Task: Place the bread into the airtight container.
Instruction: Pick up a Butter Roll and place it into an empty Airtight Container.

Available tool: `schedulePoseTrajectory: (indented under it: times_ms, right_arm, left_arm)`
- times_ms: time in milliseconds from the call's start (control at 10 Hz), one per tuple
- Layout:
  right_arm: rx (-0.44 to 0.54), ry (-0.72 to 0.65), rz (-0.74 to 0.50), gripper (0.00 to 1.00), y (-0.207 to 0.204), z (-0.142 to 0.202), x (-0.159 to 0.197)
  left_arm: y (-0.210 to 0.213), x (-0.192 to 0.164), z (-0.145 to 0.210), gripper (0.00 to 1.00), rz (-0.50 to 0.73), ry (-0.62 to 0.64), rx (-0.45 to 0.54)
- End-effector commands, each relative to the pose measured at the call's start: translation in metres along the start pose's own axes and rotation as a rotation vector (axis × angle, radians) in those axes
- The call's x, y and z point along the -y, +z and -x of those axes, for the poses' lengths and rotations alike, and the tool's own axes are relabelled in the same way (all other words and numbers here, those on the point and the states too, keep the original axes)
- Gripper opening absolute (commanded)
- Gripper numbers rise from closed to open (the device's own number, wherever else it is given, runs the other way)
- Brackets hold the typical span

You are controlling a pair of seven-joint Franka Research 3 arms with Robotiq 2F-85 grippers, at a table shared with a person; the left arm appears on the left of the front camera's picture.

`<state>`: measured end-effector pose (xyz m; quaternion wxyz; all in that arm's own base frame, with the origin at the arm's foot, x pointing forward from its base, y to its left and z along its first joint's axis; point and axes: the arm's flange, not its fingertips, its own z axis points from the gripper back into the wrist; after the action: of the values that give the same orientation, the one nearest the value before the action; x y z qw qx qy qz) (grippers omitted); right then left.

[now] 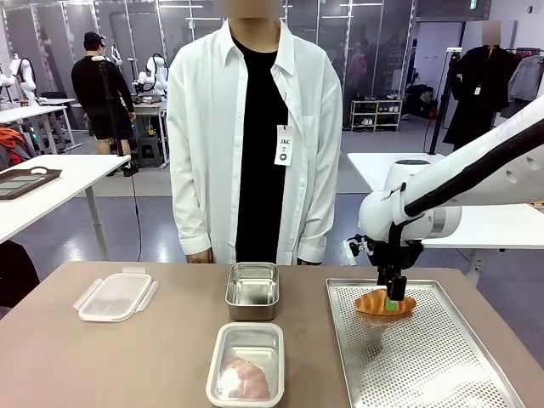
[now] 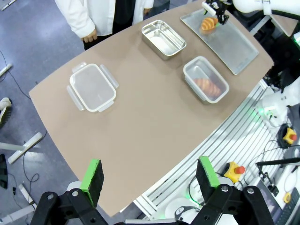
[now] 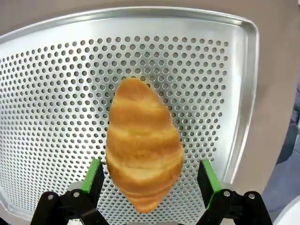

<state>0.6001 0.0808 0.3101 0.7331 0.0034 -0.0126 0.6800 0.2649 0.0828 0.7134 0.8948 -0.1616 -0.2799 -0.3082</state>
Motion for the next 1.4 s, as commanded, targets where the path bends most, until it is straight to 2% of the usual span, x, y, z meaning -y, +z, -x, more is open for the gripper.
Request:
schedulePoseTrajectory:
  times_ms: [0, 400, 500, 600, 700, 800, 900, 1100, 1300]
  right_arm:
    - [-0.009, -0.052, -0.007, 1.00, -0.013, -0.001, 0.004]
    - [0.001, -0.048, -0.028, 1.00, -0.020, -0.001, 0.007]
    - [0.004, -0.052, -0.031, 0.80, -0.019, 0.000, 0.008]
    - [0.003, -0.053, -0.035, 0.80, -0.018, 0.001, 0.008]
    - [-0.005, -0.061, -0.041, 0.60, -0.017, 0.000, 0.009]
    - [0.005, -0.075, -0.042, 0.78, -0.014, 0.000, 0.009]
    - [0.008, -0.078, -0.048, 0.40, -0.007, 0.000, 0.008]
    - [0.011, -0.086, -0.070, 0.40, 0.026, 0.000, 0.002]
    - [-0.027, -0.105, -0.065, 0.40, 0.064, -0.004, -0.007]
  left_arm:
    - [0.002, 0.000, -0.001, 1.00, 0.007, -0.017, 0.000]
    - [0.002, 0.000, -0.001, 1.00, 0.007, -0.017, 0.000]
    - [0.002, 0.000, -0.001, 1.00, 0.007, -0.017, 0.000]
    - [0.002, 0.000, -0.001, 1.00, 0.007, -0.017, 0.000]
    - [0.002, 0.000, -0.001, 1.00, 0.007, -0.017, 0.000]
    - [0.002, 0.000, -0.001, 1.00, 0.007, -0.017, 0.000]
    - [0.002, 0.000, -0.001, 1.00, 0.007, -0.017, 0.000]
    - [0.002, 0.000, -0.001, 1.00, 0.007, -0.017, 0.000]
    - [0.002, 0.000, -0.001, 1.00, 0.007, -0.017, 0.000]
